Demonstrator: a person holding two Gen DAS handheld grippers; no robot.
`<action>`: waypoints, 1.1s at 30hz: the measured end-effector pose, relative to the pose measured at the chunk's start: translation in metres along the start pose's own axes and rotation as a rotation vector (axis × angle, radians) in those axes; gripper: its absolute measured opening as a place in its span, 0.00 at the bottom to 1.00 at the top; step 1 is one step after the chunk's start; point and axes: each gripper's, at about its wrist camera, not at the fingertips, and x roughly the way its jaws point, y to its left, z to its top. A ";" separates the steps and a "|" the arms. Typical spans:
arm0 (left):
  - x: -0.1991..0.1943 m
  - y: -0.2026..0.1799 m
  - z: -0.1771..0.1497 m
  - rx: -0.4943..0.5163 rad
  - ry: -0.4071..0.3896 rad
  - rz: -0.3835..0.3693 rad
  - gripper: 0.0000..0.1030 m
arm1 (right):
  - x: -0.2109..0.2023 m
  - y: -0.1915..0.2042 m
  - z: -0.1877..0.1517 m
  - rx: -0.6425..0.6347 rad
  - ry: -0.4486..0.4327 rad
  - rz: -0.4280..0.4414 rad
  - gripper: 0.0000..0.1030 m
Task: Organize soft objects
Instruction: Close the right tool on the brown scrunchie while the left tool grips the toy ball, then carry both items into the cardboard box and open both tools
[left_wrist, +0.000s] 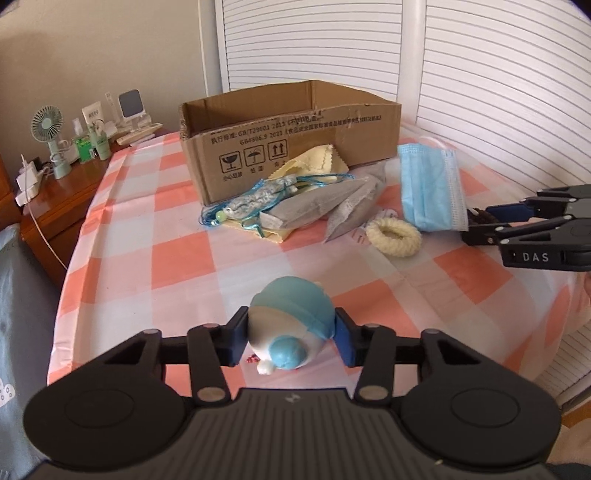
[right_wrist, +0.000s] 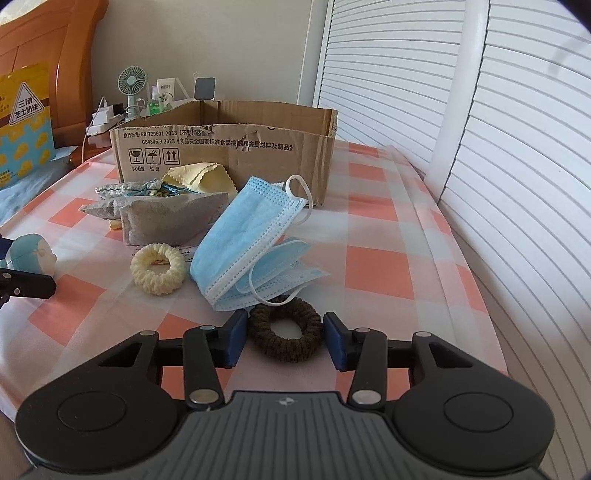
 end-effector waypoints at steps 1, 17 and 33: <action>0.000 0.000 0.000 0.001 0.001 -0.005 0.45 | -0.001 0.000 0.000 0.001 0.002 -0.002 0.46; -0.019 0.009 0.013 0.009 0.042 -0.078 0.44 | -0.041 -0.023 -0.002 -0.053 0.018 -0.016 0.44; -0.020 0.021 0.100 0.069 -0.012 -0.102 0.44 | -0.058 -0.027 0.060 -0.114 -0.070 0.093 0.44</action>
